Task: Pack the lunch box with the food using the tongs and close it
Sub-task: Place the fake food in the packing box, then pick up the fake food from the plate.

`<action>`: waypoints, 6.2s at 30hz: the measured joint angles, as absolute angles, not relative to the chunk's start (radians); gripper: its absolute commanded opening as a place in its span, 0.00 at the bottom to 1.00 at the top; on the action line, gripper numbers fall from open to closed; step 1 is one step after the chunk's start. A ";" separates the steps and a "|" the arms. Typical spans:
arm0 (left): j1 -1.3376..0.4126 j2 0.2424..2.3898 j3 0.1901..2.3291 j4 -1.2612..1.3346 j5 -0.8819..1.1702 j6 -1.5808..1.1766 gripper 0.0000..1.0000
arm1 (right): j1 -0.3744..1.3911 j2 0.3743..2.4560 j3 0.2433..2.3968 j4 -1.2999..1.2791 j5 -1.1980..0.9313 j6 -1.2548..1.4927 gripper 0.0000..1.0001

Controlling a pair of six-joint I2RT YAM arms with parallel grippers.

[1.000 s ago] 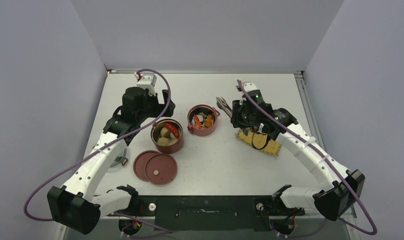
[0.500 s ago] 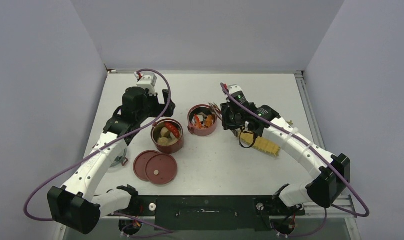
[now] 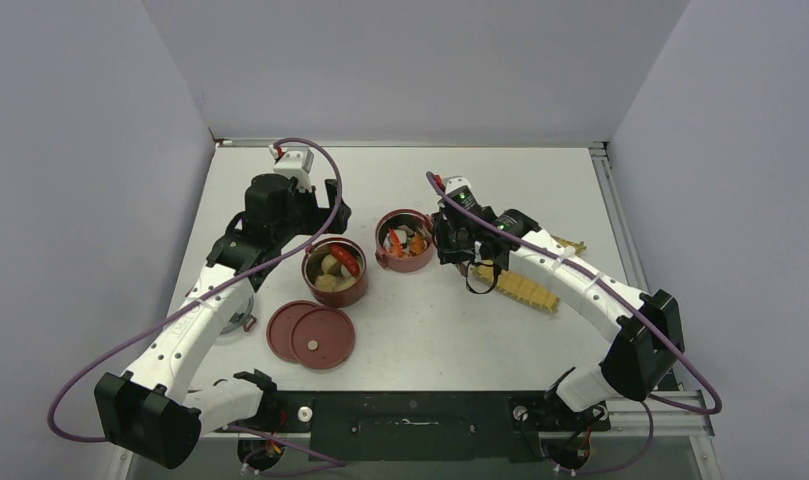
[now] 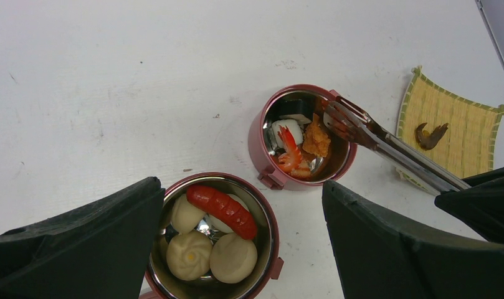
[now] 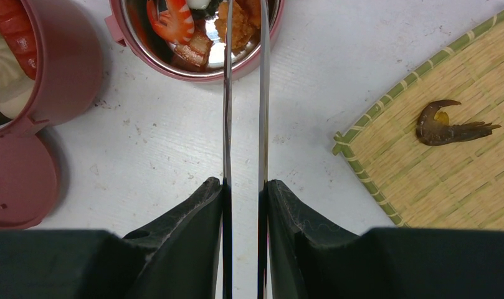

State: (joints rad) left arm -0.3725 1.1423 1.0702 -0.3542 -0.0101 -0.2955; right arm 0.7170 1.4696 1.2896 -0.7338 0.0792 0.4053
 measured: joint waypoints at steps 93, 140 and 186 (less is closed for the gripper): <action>-0.382 1.131 1.070 -0.354 0.014 -0.303 0.98 | 0.287 1.139 1.014 -0.943 0.104 0.487 0.36; -0.385 1.131 1.070 -0.354 0.024 -0.303 0.98 | 0.282 1.169 0.962 -0.796 0.074 0.514 0.35; -0.387 1.131 1.070 -0.354 0.024 -0.303 0.99 | 0.282 1.269 1.044 -0.892 0.117 0.295 0.31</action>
